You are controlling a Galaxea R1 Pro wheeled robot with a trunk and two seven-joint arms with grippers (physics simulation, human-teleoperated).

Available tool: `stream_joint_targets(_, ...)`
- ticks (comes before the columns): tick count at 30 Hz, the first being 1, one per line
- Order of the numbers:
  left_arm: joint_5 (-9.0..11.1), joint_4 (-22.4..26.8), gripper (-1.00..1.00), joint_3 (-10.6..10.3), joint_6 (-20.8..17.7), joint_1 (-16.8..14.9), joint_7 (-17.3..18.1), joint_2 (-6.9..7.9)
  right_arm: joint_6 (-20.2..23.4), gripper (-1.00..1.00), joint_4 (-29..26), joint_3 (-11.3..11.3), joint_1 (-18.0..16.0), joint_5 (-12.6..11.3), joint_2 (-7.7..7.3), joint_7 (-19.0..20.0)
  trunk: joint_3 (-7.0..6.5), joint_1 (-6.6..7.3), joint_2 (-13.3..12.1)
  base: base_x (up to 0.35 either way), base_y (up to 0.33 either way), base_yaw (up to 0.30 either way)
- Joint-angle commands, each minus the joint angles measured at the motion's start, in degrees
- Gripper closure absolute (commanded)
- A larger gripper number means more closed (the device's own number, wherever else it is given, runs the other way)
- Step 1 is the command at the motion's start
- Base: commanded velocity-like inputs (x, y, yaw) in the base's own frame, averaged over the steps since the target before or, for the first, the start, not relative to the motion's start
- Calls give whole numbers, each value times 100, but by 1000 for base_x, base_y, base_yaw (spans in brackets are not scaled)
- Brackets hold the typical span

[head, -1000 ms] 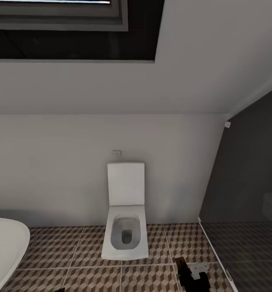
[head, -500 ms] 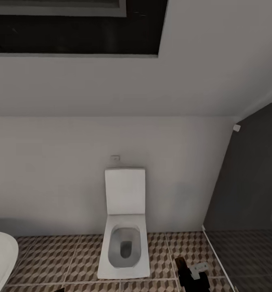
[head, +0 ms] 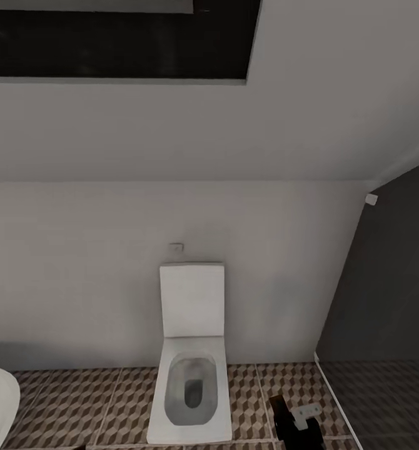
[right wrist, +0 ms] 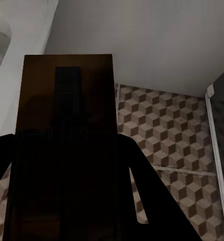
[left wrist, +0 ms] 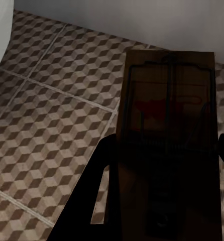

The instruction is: Take the four mousetraps from the cabinet in the bathroom and place them on the bathroom floor. Make sure all four end up on the same floor surface, and ensure that at least two of them are either under or directly next to the same bathroom sink.

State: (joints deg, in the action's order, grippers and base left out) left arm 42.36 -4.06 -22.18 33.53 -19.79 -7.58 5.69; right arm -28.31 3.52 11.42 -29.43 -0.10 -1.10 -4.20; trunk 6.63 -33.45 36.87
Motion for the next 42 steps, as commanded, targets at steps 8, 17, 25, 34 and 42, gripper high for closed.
stream_joint_targets(8, -74, 1303, 100, -67, -1327, -76, -349, 219, 45, 100, -479, 28, -11, -37, -4, -24, 10, -2, 9, 0, 0, 0)
stream_joint_targets(17, -93, 3480, 100, -67, -3580, -271, -871, 890, 1309, 100, -1490, -33, -14, -59, -26, -39, 10, -2, 9, 0, 0, 0)
stream_joint_targets(25, -93, 3611, 100, -69, -4633, -892, -880, 948, 1607, 100, -1785, -470, -44, -17, -23, -379, 10, -2, 9, 0, 0, 0)
stream_joint_targets(34, -88, 3606, 100, -84, -4707, -989, -830, 952, 1626, 100, -1800, -508, -46, 10, -22, -405, 10, -2, 9, 0, 0, 0)
stream_joint_targets(42, -100, 3593, 100, -97, -4411, -992, -837, 917, 1589, 100, -1791, -473, -46, 25, -22, -406, 10, -2, 9, 0, 0, 0)
